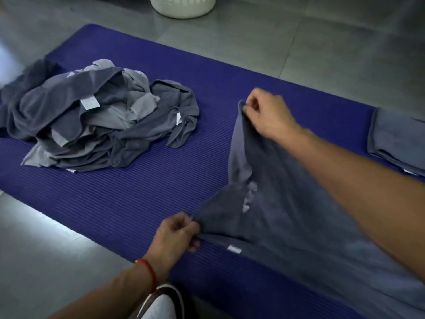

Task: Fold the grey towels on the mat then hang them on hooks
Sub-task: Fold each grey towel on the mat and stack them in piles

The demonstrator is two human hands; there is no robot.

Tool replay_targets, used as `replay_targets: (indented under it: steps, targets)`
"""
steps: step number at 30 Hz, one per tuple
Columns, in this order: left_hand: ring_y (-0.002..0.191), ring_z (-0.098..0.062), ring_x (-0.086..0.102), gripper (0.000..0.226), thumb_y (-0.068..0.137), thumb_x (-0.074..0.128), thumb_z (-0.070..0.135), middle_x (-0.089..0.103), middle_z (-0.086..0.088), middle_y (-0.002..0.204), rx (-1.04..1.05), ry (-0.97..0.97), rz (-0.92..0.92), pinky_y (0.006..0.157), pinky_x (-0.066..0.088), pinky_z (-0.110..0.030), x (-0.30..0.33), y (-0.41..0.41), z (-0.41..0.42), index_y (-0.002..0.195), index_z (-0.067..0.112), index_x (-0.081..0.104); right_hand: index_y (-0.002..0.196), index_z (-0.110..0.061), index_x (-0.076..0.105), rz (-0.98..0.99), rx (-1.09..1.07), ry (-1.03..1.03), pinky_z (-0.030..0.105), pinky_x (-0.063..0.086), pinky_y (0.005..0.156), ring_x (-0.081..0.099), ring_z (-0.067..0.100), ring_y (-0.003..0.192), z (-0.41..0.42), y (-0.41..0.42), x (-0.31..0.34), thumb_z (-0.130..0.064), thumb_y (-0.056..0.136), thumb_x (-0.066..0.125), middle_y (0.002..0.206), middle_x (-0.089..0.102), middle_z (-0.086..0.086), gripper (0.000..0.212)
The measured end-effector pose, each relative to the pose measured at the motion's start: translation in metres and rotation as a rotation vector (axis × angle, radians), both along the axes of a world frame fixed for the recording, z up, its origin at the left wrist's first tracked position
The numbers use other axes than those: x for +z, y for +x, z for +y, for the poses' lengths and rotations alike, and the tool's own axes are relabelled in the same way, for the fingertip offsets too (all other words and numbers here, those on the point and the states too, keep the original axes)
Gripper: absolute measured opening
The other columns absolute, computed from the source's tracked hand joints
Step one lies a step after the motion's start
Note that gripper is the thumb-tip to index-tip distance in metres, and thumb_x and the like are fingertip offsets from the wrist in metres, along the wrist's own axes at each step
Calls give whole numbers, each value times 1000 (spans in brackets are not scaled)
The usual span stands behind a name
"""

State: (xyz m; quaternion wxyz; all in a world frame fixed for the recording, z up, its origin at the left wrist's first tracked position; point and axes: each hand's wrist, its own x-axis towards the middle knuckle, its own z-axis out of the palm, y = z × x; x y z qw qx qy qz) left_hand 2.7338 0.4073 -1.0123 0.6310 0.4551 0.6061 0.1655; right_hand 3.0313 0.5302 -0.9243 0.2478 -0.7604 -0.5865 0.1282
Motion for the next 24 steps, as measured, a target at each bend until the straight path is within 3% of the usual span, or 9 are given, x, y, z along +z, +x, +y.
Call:
replay_targets:
  steps: [2,6,11,13,14,16,19,21,24]
  targets:
    - [57,-25,61,24,95,58,3,62,-12,63,80,-16,-4,48,52,-27,2,-10,16,71,7,53,101,-17,59,-30,0,18,35,44,72,59,21,84,20,12,14,-31,100,58,91,65,-2,14]
    - [61,-26,61,29,105,47,12,67,-20,75,22,-13,17,52,54,-29,-5,-32,32,84,-2,61,108,-15,60,-31,-6,45,34,42,77,57,21,95,52,15,5,-26,100,56,103,63,-1,14]
    - [61,-23,62,38,107,45,22,73,-14,75,-27,-2,222,59,55,-36,-21,-61,34,83,2,67,113,-14,56,-65,84,-22,33,43,88,55,22,104,75,3,-31,-20,104,51,117,53,4,12]
    - [58,-22,64,41,106,47,28,72,-13,70,-123,34,348,62,57,-39,-27,-71,35,79,5,68,137,-22,49,-37,186,-197,38,39,110,45,26,137,73,-3,-52,-14,105,47,149,41,6,33]
    - [56,-21,64,42,105,48,30,71,-14,67,-168,66,400,61,57,-36,-27,-72,36,77,7,68,150,-28,38,-34,247,-300,42,31,119,31,26,149,69,-7,-63,-11,104,45,164,23,4,49]
    - [49,-16,62,41,105,48,31,69,-11,60,-203,110,450,55,53,-28,-24,-71,37,77,7,68,160,-34,20,-79,334,-434,47,22,124,18,24,155,53,-18,-82,-7,102,43,171,2,-2,68]
    - [48,-13,62,33,104,49,27,67,-6,58,-228,152,486,51,48,-23,-23,-67,39,80,11,66,159,-29,24,-185,442,-447,49,25,123,22,29,153,12,-35,-105,-16,102,45,170,9,0,62]
    - [62,-15,62,19,99,55,31,66,1,74,-296,264,604,57,47,-27,-24,-68,38,87,20,62,156,-23,31,-301,503,-370,51,27,121,29,30,149,-31,-42,-115,-25,103,46,165,22,6,56]
    - [79,-21,55,19,90,59,40,51,4,93,-511,714,801,63,46,-36,-27,-73,32,98,24,52,133,-14,58,-401,608,-151,45,44,108,56,29,123,-109,-45,-122,-28,94,57,136,55,10,41]
